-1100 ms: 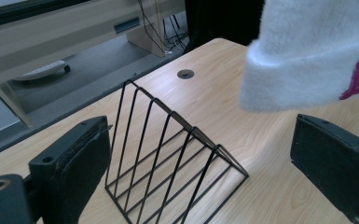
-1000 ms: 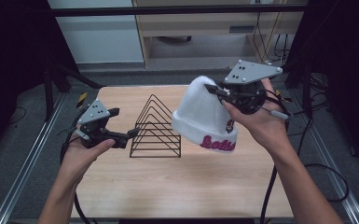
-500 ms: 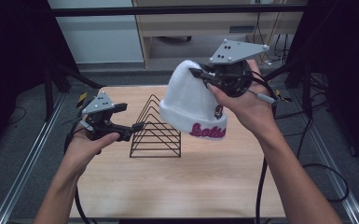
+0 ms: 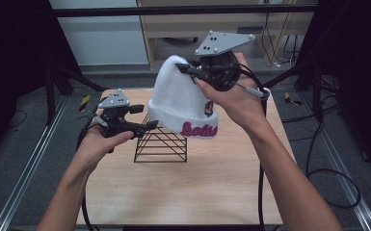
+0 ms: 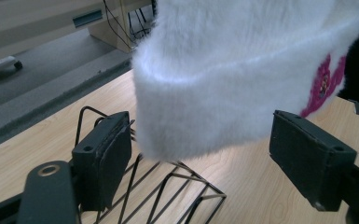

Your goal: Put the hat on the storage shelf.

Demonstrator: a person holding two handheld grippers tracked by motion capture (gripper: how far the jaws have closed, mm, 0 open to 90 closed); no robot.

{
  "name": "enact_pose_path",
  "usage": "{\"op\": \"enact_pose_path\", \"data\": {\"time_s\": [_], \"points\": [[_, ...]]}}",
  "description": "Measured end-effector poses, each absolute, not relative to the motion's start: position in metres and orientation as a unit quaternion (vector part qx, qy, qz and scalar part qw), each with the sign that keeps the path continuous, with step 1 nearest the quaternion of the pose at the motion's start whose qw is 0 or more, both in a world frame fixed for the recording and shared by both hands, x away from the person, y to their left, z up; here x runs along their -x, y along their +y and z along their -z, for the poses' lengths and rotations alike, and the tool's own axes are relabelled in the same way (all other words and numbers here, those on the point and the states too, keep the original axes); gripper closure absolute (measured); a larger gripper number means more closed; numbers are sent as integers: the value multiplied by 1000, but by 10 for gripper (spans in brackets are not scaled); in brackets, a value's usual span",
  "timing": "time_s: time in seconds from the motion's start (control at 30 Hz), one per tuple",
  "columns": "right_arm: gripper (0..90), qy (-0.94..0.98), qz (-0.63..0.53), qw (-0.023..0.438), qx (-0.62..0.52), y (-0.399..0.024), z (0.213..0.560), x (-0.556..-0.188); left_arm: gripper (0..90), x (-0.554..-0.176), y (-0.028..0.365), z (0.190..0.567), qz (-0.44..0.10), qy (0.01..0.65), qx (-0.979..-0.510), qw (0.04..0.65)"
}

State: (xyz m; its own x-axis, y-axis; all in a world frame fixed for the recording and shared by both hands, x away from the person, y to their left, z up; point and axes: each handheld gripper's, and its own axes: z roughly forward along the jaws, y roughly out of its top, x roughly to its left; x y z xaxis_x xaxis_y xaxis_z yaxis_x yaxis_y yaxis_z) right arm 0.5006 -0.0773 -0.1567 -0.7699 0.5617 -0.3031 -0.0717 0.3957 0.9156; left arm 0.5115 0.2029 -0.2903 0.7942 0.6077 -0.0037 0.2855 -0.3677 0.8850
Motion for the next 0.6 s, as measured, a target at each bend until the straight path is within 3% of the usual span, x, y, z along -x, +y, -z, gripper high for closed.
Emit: {"op": "enact_pose_path", "data": {"time_s": [0.27, 0.37, 0.43, 0.6], "points": [[839, 783, -531, 289, -149, -66, 160, -501, 184, -526, 201, 300, -160, 292, -816, 472], [839, 784, -531, 287, -144, -64, 161, -501, 218, -527, 198, 302, -157, 288, -817, 474], [839, 784, -531, 287, -144, -63, 162, -501, 313, -527, 196, 303, -155, 283, -820, 472], [839, 785, -530, 287, -145, -64, 162, -502, 645, -526, 193, 301, -165, 275, -823, 470]]}}
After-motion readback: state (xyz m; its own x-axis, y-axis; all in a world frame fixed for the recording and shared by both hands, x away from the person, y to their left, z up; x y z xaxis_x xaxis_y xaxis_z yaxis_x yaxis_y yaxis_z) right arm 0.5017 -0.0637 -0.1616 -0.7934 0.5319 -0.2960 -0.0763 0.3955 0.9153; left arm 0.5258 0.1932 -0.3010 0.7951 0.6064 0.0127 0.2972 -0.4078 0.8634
